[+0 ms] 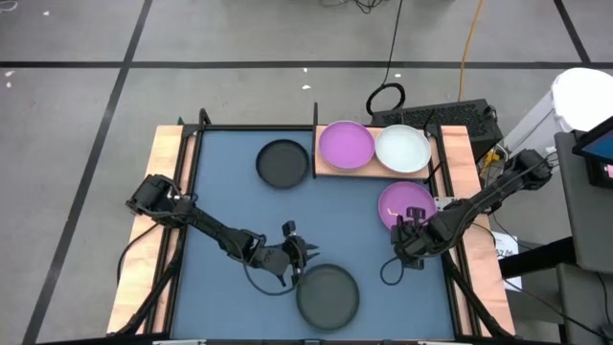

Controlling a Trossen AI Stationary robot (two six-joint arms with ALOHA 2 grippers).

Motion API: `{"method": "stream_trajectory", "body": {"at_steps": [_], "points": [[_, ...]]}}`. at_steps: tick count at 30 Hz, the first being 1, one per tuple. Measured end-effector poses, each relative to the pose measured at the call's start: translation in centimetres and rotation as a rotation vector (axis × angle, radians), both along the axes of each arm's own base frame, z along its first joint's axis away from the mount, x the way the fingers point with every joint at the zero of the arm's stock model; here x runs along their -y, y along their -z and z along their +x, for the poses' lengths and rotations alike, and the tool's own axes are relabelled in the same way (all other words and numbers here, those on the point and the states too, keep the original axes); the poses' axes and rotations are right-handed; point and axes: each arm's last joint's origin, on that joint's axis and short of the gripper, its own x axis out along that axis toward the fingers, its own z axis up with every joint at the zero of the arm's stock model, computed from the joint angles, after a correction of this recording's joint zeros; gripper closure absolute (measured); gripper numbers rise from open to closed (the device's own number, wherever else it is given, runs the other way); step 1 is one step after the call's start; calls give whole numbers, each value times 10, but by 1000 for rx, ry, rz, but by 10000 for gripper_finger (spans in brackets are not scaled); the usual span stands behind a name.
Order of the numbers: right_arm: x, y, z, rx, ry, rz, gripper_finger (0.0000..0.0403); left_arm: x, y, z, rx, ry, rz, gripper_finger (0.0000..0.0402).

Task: Place and stack plates onto a shelf
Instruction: Stack the purple plate on top of the blue plate on the shelf

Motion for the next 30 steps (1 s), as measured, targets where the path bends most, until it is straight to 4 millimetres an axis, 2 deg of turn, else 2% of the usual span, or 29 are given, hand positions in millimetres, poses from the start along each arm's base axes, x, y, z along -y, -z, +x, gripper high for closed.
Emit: {"method": "stream_trajectory", "body": {"at_steps": [10,14,22,30], "points": [[-2,7,4,-23,-10,-15,271,0,0,0,-1,0,0,321],[-3,7,4,-22,-14,-14,302,0,0,0,-1,2,-1,321],[-3,7,4,-17,-18,-11,392,0,0,0,-1,1,-2,321],[-3,7,5,-14,-15,-10,400,0,0,0,-1,0,-6,321]]}}
